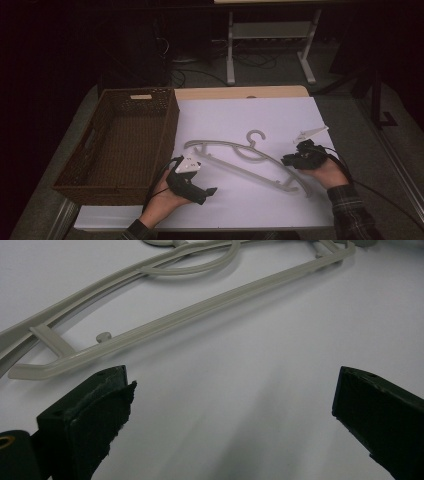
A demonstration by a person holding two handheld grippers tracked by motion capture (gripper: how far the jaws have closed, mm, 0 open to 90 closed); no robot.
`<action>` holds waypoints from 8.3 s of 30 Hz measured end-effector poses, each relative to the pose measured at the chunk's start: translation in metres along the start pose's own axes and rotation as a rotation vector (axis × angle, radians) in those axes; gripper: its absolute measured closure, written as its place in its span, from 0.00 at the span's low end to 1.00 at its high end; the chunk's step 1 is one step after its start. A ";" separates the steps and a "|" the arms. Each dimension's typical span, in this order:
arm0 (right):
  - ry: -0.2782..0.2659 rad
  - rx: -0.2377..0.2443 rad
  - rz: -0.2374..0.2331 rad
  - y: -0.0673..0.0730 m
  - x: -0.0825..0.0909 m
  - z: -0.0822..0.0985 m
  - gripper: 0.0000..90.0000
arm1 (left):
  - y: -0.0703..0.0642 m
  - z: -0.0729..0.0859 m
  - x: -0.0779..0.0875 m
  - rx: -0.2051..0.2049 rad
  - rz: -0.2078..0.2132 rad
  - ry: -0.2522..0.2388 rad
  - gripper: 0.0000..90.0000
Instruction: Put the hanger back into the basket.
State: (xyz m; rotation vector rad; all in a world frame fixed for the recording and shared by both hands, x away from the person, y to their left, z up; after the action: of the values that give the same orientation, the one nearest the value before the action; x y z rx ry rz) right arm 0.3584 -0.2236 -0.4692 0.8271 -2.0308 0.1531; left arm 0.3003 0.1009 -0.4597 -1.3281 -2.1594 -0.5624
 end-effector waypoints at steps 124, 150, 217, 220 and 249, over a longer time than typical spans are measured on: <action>-0.054 -0.018 -0.026 0.050 -0.039 -0.014 1.00 | -0.004 0.003 -0.005 -0.002 0.014 0.011 0.02; -0.025 -0.046 -0.050 0.046 -0.045 -0.013 1.00 | 0.024 -0.045 -0.023 -0.023 -0.004 -0.020 0.07; -0.096 -0.004 -0.059 0.049 -0.029 -0.021 1.00 | 0.097 -0.081 -0.114 -0.207 0.011 0.107 0.91; -0.121 -0.013 -0.079 0.052 -0.023 -0.022 0.88 | 0.096 -0.081 -0.112 -0.184 0.020 0.102 0.91; -0.267 0.031 -0.052 0.081 0.011 0.020 0.17 | 0.089 -0.111 -0.042 -0.021 -0.083 0.001 0.91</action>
State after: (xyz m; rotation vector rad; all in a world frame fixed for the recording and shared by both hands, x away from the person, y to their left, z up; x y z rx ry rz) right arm 0.2912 -0.1749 -0.4557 0.9604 -2.2581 0.0462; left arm 0.4208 0.0435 -0.3949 -1.2529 -2.2218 -0.6193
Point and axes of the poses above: each handheld gripper's, and its own axes: x roughly backward along the jaws, z roughly out of its underside, y roughly to its left, the point moved 6 cm from there along -x, roughly forward along the jaws, and after that the axes turned 9 degrees about -x, right-handed, at the moved point
